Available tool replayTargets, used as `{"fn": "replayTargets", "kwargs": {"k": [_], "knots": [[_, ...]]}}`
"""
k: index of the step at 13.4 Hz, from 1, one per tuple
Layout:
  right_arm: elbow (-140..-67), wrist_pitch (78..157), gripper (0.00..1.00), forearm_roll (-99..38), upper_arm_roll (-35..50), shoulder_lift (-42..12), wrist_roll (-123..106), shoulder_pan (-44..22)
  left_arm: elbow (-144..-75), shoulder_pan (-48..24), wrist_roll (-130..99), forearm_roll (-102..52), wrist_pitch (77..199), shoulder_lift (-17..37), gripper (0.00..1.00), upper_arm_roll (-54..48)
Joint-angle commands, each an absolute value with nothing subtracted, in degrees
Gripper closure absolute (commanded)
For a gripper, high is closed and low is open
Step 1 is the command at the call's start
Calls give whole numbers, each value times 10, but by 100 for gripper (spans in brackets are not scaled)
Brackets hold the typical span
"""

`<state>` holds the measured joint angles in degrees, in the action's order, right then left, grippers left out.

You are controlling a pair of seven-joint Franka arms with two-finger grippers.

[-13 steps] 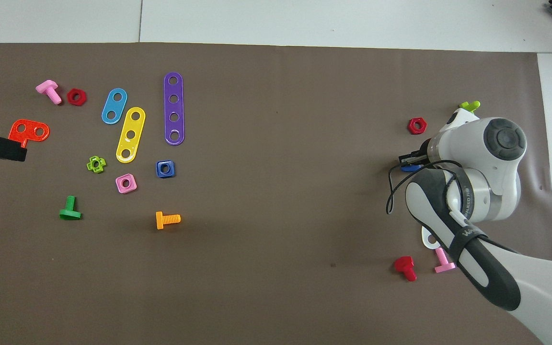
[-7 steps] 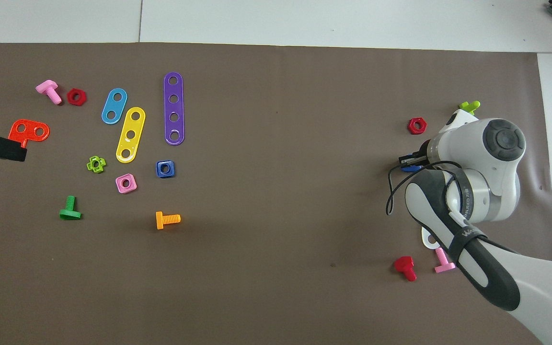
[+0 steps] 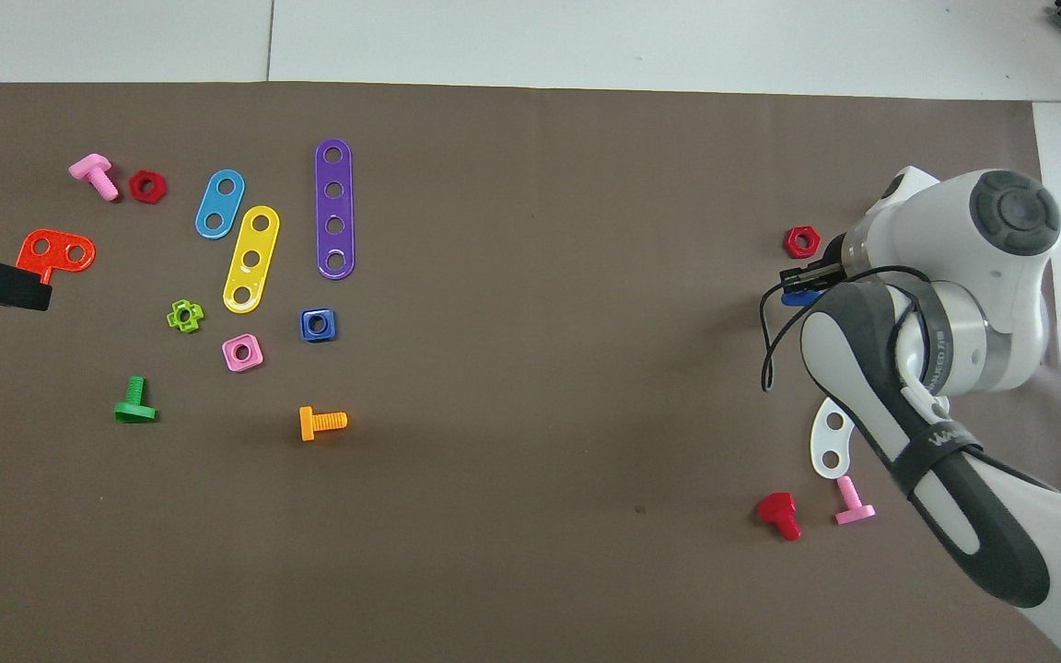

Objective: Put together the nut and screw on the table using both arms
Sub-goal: 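Grasp the blue triangular nut with the right gripper and lift, then carry the blue nut to the mat centre and set it down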

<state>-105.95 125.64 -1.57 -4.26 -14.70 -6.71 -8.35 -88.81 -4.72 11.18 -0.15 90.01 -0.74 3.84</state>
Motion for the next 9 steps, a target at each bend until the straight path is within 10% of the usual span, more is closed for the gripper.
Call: {"fn": "replayTargets", "kwargs": {"k": [1, 9], "knots": [[-985, 1196, 100, -28, -41, -149, 5, -119, -903, -43, 113, 11, 896, -22, 0, 34], [-972, 1281, 100, -17, -41, -200, 273, -295, -903, -43, 113, 11, 896, -22, 0, 34]]}}
